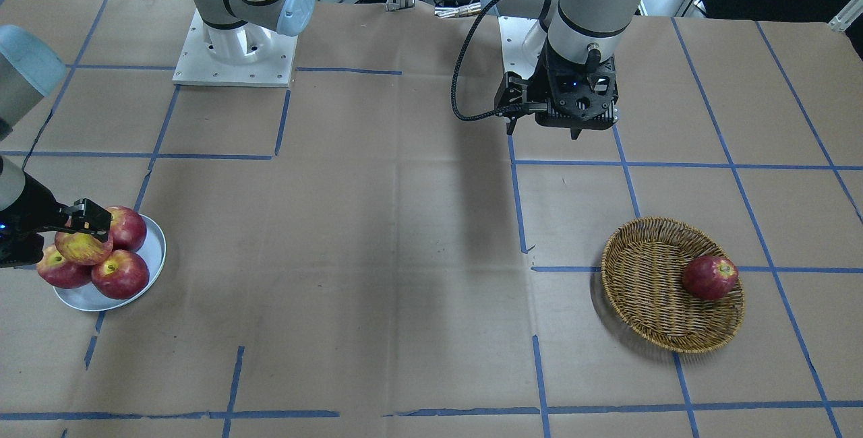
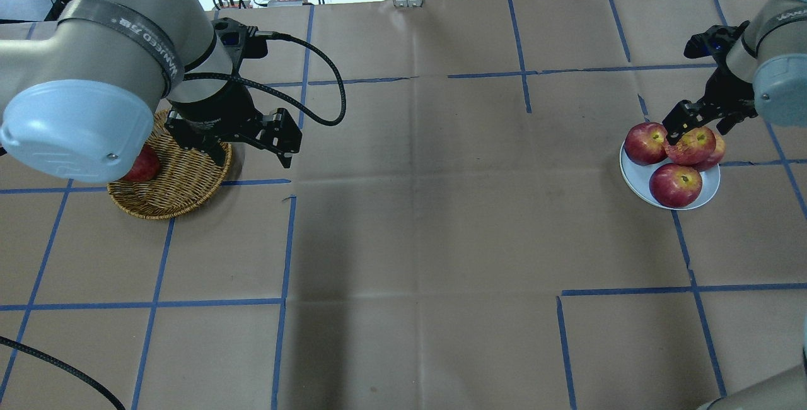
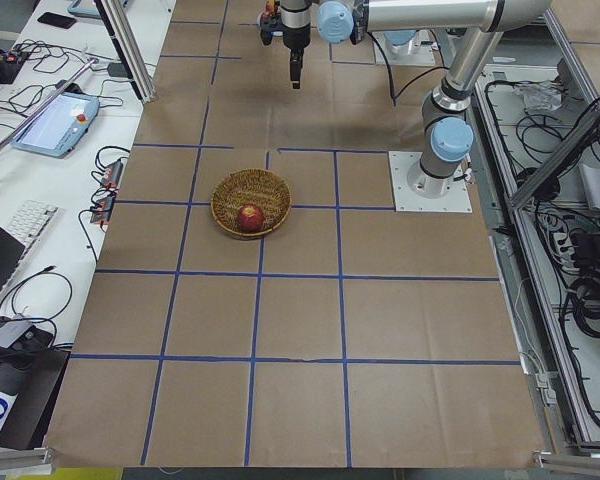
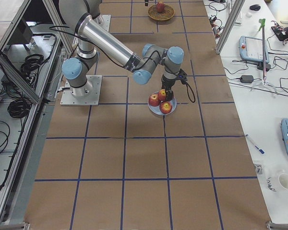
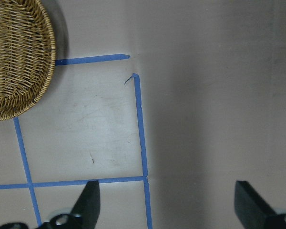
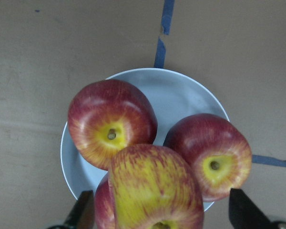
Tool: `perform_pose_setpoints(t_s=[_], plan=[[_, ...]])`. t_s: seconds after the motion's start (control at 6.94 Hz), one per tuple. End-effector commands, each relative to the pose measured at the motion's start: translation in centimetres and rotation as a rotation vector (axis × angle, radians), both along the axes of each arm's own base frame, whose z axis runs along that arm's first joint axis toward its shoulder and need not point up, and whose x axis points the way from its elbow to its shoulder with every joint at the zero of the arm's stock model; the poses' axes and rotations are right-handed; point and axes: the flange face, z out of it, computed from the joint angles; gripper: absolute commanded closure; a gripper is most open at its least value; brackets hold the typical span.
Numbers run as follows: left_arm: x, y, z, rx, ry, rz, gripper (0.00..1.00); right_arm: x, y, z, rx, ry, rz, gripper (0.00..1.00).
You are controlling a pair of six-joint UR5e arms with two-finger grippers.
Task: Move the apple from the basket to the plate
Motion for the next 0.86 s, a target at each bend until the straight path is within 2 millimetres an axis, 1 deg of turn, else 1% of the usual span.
perform_pose_setpoints(t_s=[0.0, 0.14, 0.29, 0.43, 0.58, 0.72], plan=[[0.0, 0.0, 0.0, 0.0, 0.0, 0.001, 0.01, 1.8, 0.7, 6.8, -0.057, 0.009, 0.014, 0.0], [0.0, 0.0, 0.0, 0.0, 0.0, 0.001, 0.01, 4.5, 1.3, 9.8, -0.05, 0.005, 0.027, 0.0], [0.0, 0.0, 0.0, 0.0, 0.0, 0.003, 0.01, 8.2, 2.1, 12.2, -0.046, 0.003, 0.002, 0.0], [0.0, -0.1, 0.1, -0.002, 0.0, 0.003, 0.01, 12.5, 3.2, 14.4, -0.045, 0.001, -0.077, 0.0], [0.0, -0.1, 0.2, -0.003, 0.0, 0.001, 0.01, 16.8, 4.5, 15.7, -0.046, 0.0, -0.106, 0.0], [0.0, -0.1, 0.2, -0.005, 0.0, 0.001, 0.01, 20.5, 5.7, 16.2, -0.04, -0.002, -0.102, 0.0]])
